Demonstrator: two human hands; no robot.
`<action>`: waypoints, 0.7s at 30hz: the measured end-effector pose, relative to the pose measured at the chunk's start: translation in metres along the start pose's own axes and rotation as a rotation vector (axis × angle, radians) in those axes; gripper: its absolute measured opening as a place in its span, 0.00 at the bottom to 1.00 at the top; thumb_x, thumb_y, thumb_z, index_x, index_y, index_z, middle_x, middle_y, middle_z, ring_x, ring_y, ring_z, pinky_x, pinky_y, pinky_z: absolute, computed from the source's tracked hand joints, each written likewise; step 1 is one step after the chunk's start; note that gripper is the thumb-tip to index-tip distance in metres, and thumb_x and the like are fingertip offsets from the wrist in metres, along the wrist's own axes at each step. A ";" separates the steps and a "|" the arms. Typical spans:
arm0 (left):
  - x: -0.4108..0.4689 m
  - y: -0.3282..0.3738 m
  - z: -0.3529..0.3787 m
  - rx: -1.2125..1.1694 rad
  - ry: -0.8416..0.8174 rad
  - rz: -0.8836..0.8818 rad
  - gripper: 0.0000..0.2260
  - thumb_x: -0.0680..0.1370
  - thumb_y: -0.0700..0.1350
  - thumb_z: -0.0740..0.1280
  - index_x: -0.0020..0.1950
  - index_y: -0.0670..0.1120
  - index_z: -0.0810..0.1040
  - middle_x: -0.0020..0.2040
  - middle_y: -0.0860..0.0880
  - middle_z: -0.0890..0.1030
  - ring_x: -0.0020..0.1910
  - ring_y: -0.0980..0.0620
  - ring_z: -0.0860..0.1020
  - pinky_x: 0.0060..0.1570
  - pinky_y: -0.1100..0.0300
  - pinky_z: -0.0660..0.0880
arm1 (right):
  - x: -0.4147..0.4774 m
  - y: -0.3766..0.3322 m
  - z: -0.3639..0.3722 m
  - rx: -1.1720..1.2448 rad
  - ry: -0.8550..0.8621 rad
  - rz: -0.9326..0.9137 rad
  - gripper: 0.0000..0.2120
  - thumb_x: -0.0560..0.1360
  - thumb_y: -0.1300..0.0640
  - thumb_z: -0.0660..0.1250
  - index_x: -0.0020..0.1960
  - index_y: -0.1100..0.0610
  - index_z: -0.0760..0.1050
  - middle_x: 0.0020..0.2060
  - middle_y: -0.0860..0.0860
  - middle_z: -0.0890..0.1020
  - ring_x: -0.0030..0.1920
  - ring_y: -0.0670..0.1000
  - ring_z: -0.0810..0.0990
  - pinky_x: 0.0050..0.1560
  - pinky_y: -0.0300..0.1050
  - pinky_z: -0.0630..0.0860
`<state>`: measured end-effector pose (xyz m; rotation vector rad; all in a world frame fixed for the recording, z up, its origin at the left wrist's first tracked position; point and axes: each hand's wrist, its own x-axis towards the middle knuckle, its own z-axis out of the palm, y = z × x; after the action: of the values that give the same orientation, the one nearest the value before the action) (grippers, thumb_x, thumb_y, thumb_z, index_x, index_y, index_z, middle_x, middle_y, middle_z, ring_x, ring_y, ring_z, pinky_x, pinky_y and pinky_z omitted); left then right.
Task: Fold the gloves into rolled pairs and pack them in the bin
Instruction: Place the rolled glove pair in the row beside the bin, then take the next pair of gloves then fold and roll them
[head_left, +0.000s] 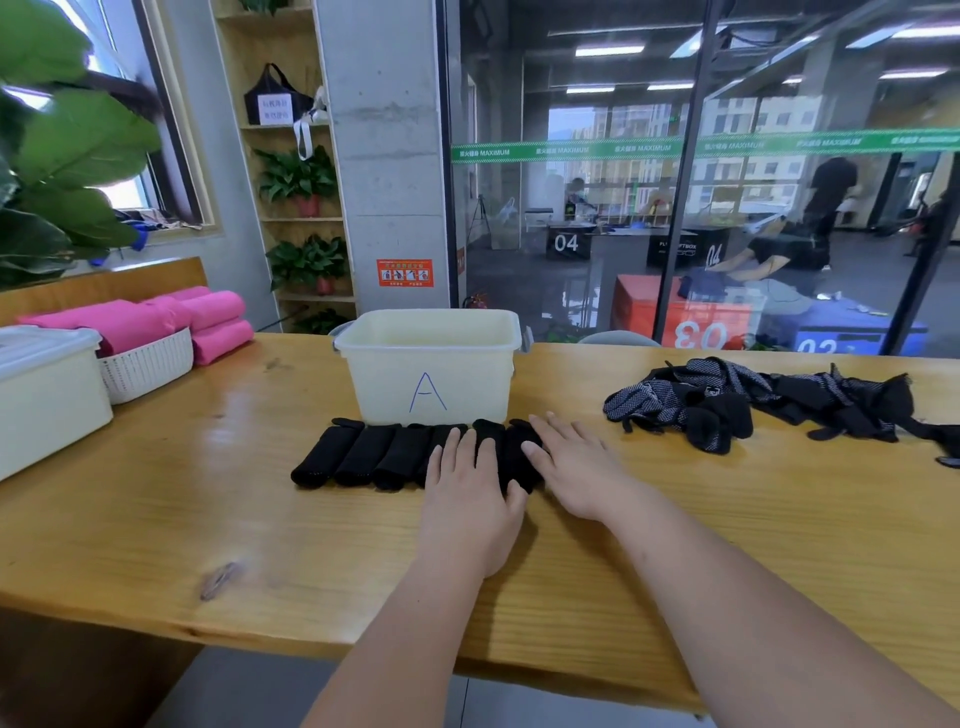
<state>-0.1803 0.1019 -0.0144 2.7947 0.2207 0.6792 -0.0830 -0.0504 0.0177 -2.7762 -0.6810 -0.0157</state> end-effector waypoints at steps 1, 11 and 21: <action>0.000 0.000 0.000 0.009 0.002 0.014 0.30 0.84 0.60 0.54 0.83 0.48 0.62 0.85 0.47 0.59 0.85 0.48 0.49 0.84 0.49 0.44 | -0.005 0.003 -0.002 -0.009 -0.004 0.002 0.31 0.85 0.33 0.42 0.86 0.41 0.45 0.86 0.44 0.47 0.85 0.55 0.45 0.83 0.62 0.48; -0.004 0.015 -0.011 0.281 0.041 0.218 0.28 0.85 0.62 0.52 0.77 0.47 0.72 0.77 0.44 0.73 0.82 0.43 0.64 0.82 0.43 0.57 | -0.071 0.064 -0.020 -0.132 -0.013 0.077 0.34 0.84 0.31 0.41 0.86 0.43 0.47 0.86 0.46 0.47 0.85 0.55 0.44 0.83 0.62 0.49; -0.008 0.098 0.000 0.133 -0.043 0.312 0.27 0.86 0.62 0.49 0.80 0.50 0.67 0.81 0.47 0.67 0.83 0.47 0.59 0.82 0.46 0.54 | -0.114 0.125 -0.028 -0.196 0.038 0.173 0.35 0.84 0.30 0.42 0.86 0.45 0.50 0.86 0.47 0.48 0.85 0.55 0.44 0.83 0.62 0.49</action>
<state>-0.1787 0.0063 0.0099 3.0010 -0.1904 0.6924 -0.1262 -0.2154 0.0020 -3.0047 -0.4495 -0.1050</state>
